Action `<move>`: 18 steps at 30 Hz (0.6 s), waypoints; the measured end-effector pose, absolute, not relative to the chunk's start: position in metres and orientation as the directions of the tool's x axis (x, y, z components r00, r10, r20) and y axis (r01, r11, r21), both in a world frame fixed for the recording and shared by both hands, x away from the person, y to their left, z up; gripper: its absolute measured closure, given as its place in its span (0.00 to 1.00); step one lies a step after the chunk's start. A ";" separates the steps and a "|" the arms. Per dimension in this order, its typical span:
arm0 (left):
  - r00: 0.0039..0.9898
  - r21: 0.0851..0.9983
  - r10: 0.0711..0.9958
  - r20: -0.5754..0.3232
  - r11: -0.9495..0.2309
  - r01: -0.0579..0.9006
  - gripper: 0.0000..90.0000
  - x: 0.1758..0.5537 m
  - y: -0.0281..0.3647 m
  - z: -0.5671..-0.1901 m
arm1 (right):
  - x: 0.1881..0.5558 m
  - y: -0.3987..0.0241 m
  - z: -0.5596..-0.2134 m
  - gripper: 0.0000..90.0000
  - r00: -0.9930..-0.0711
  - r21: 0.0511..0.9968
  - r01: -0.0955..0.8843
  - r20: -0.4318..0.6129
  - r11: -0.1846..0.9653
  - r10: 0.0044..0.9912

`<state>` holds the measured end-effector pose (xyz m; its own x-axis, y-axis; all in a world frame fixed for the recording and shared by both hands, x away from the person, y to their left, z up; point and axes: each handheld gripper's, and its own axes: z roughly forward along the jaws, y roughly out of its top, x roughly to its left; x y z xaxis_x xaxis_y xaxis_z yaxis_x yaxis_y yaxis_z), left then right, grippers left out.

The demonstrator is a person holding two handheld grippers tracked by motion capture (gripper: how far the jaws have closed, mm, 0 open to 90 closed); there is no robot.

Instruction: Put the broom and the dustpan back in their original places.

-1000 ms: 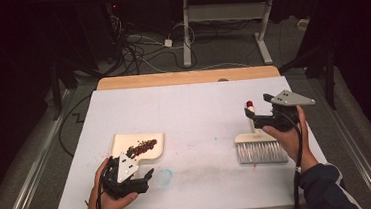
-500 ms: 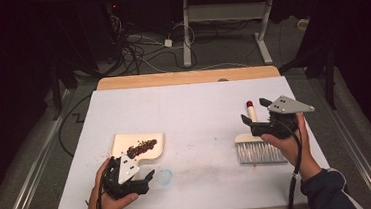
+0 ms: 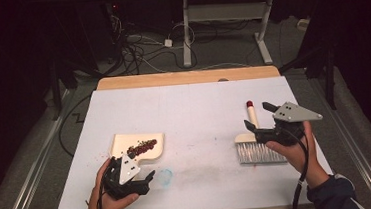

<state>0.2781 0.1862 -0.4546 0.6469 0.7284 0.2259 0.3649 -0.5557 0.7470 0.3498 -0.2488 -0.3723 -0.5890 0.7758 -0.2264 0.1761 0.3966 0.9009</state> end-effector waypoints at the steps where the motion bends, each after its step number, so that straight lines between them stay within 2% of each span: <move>1: 0.647 0.747 0.728 0.227 -0.556 0.365 0.19 0.278 0.186 -0.455 | 0.349 -0.249 -0.372 0.23 -0.591 0.902 0.174 -0.226 0.396 0.774; 18: 0.647 0.746 0.728 0.227 -0.557 0.364 0.19 0.278 0.185 -0.455 | 0.332 -0.255 -0.381 0.23 -0.608 0.890 0.154 -0.256 0.428 0.751</move>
